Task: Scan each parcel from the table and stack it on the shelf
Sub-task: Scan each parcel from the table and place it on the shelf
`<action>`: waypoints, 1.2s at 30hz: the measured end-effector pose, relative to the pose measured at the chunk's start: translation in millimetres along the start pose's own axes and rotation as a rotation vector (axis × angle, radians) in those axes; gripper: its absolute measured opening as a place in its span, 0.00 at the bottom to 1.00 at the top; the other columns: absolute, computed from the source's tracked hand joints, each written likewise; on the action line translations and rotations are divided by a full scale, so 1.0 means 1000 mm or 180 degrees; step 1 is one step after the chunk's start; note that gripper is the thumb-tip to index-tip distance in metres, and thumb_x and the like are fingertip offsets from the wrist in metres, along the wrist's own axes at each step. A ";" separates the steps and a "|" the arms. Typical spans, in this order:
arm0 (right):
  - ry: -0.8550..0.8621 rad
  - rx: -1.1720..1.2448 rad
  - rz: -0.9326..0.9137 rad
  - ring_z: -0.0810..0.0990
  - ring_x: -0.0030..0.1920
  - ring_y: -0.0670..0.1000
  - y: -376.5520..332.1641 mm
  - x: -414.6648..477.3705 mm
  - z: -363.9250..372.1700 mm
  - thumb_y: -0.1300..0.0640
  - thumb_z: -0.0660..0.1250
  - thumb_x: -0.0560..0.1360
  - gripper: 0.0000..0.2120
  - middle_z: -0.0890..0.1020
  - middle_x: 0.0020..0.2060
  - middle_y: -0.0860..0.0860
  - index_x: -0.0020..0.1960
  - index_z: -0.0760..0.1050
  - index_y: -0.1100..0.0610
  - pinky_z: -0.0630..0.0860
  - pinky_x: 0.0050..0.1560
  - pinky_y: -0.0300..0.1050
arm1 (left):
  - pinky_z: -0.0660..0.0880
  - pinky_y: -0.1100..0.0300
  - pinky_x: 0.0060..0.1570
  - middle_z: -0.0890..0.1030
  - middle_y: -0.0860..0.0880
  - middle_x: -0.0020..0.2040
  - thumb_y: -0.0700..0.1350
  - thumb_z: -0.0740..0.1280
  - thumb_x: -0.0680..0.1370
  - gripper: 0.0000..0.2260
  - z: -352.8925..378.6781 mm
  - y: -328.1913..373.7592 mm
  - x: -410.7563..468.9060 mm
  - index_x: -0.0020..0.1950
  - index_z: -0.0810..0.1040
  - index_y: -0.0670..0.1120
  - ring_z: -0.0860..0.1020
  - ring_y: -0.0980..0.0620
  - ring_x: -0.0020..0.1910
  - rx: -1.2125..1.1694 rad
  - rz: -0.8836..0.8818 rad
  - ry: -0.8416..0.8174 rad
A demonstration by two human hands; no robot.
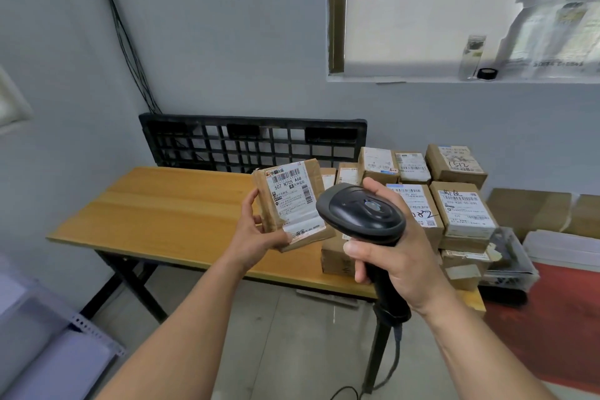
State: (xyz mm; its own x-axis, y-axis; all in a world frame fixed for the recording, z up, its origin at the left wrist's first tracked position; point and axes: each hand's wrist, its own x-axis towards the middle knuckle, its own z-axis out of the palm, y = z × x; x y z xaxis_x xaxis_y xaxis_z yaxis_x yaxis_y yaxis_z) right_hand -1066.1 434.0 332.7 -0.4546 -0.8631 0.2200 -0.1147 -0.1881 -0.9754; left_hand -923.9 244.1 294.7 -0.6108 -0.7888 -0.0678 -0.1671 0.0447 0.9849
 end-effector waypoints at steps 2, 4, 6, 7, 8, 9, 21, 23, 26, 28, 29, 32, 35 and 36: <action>-0.0084 0.0006 -0.0010 0.77 0.25 0.60 0.001 -0.004 0.004 0.63 0.74 0.64 0.41 0.82 0.34 0.60 0.72 0.63 0.44 0.78 0.31 0.53 | 0.76 0.69 0.32 0.72 0.45 0.56 0.28 0.72 0.69 0.45 -0.004 -0.004 -0.010 0.76 0.52 0.57 0.77 0.49 0.50 0.0009 -0.0025 0.0057; -0.0172 0.0046 -0.0026 0.78 0.25 0.60 0.002 -0.008 0.010 0.63 0.75 0.63 0.41 0.84 0.39 0.58 0.71 0.64 0.44 0.78 0.30 0.50 | 0.76 0.69 0.32 0.72 0.45 0.56 0.29 0.72 0.69 0.46 -0.010 -0.009 -0.019 0.76 0.52 0.57 0.77 0.50 0.50 0.0018 -0.0058 0.0129; -0.0271 0.0075 -0.0066 0.78 0.25 0.60 0.005 -0.011 0.017 0.63 0.75 0.63 0.40 0.84 0.43 0.57 0.70 0.66 0.41 0.78 0.31 0.50 | 0.76 0.69 0.33 0.72 0.45 0.56 0.29 0.73 0.69 0.46 -0.017 -0.014 -0.028 0.76 0.52 0.58 0.77 0.50 0.50 0.0036 -0.0076 0.0213; -0.0319 0.0094 -0.0080 0.78 0.25 0.60 0.007 -0.012 0.021 0.63 0.75 0.63 0.39 0.84 0.44 0.58 0.69 0.66 0.40 0.78 0.31 0.51 | 0.77 0.67 0.33 0.72 0.44 0.57 0.29 0.73 0.69 0.46 -0.021 -0.017 -0.032 0.75 0.52 0.58 0.77 0.49 0.51 0.0026 -0.0088 0.0252; -0.0369 0.0117 -0.0079 0.78 0.25 0.61 0.008 -0.012 0.025 0.63 0.75 0.64 0.39 0.84 0.45 0.58 0.68 0.67 0.39 0.78 0.31 0.53 | 0.77 0.66 0.34 0.72 0.44 0.57 0.29 0.72 0.69 0.45 -0.025 -0.019 -0.038 0.75 0.53 0.59 0.78 0.49 0.51 0.0007 -0.0098 0.0293; -0.0428 0.0125 -0.0070 0.79 0.26 0.61 0.010 -0.012 0.029 0.63 0.75 0.64 0.39 0.84 0.45 0.59 0.69 0.67 0.39 0.78 0.31 0.54 | 0.78 0.65 0.34 0.72 0.44 0.57 0.29 0.72 0.69 0.45 -0.030 -0.021 -0.043 0.74 0.53 0.59 0.78 0.48 0.51 -0.0014 -0.0105 0.0346; -0.1072 0.0222 -0.0080 0.78 0.26 0.62 0.006 0.008 0.112 0.57 0.78 0.61 0.43 0.83 0.45 0.57 0.70 0.65 0.38 0.77 0.29 0.61 | 0.80 0.50 0.52 0.78 0.45 0.57 0.47 0.75 0.62 0.43 -0.120 -0.029 -0.090 0.71 0.58 0.62 0.80 0.49 0.54 -0.0015 -0.0049 0.1324; -0.1143 0.0135 -0.0171 0.79 0.27 0.61 0.003 0.014 0.132 0.60 0.77 0.62 0.42 0.83 0.45 0.57 0.70 0.65 0.39 0.77 0.30 0.61 | 0.80 0.53 0.50 0.78 0.47 0.55 0.47 0.75 0.62 0.41 -0.140 -0.028 -0.095 0.71 0.58 0.61 0.80 0.49 0.54 -0.0008 0.0037 0.1483; -0.1261 0.0112 -0.0229 0.79 0.27 0.60 -0.003 0.026 0.167 0.63 0.77 0.64 0.42 0.84 0.42 0.57 0.70 0.64 0.39 0.77 0.31 0.62 | 0.78 0.62 0.41 0.77 0.49 0.54 0.43 0.76 0.66 0.41 -0.177 -0.026 -0.102 0.72 0.59 0.58 0.79 0.51 0.52 -0.0048 0.0161 0.1724; -0.1352 0.0136 -0.0263 0.79 0.27 0.61 -0.007 0.035 0.196 0.64 0.77 0.64 0.42 0.84 0.43 0.58 0.71 0.64 0.40 0.77 0.31 0.62 | 0.77 0.65 0.38 0.77 0.47 0.55 0.38 0.75 0.71 0.38 -0.207 -0.024 -0.108 0.73 0.59 0.57 0.80 0.52 0.51 -0.0113 0.0224 0.1877; -0.1382 0.0172 -0.0276 0.79 0.27 0.61 -0.008 0.039 0.212 0.63 0.76 0.63 0.43 0.84 0.45 0.57 0.71 0.64 0.41 0.77 0.30 0.62 | 0.77 0.67 0.37 0.77 0.47 0.55 0.37 0.74 0.72 0.37 -0.224 -0.022 -0.111 0.73 0.59 0.56 0.80 0.53 0.51 -0.0108 0.0256 0.1962; -0.1471 0.0268 -0.0324 0.78 0.27 0.61 -0.012 0.051 0.261 0.64 0.77 0.62 0.43 0.83 0.50 0.54 0.70 0.65 0.39 0.77 0.31 0.61 | 0.76 0.71 0.35 0.77 0.49 0.55 0.37 0.73 0.73 0.36 -0.274 -0.014 -0.123 0.74 0.59 0.54 0.78 0.56 0.50 -0.0058 0.0331 0.2191; -0.1607 0.0304 -0.0410 0.78 0.27 0.61 -0.019 0.061 0.314 0.71 0.76 0.66 0.42 0.83 0.52 0.52 0.70 0.66 0.40 0.77 0.32 0.61 | 0.76 0.66 0.42 0.78 0.48 0.57 0.42 0.74 0.72 0.37 -0.328 -0.013 -0.135 0.74 0.59 0.57 0.79 0.54 0.53 -0.0039 0.0315 0.2386; -0.1653 0.0301 -0.0417 0.78 0.27 0.61 -0.021 0.064 0.331 0.72 0.75 0.66 0.42 0.83 0.51 0.51 0.70 0.65 0.40 0.77 0.31 0.60 | 0.75 0.64 0.45 0.79 0.47 0.58 0.43 0.74 0.72 0.36 -0.346 -0.013 -0.138 0.73 0.60 0.58 0.79 0.53 0.54 -0.0041 0.0305 0.2459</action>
State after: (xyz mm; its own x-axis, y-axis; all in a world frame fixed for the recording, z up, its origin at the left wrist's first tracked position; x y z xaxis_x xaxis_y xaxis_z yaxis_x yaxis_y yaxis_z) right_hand -800.0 227.3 362.9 0.0572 -0.9431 0.3276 -0.0502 -0.3305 -0.9425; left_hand -569.6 140.1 346.4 0.0911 -0.9855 0.1431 -0.1290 0.1308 0.9830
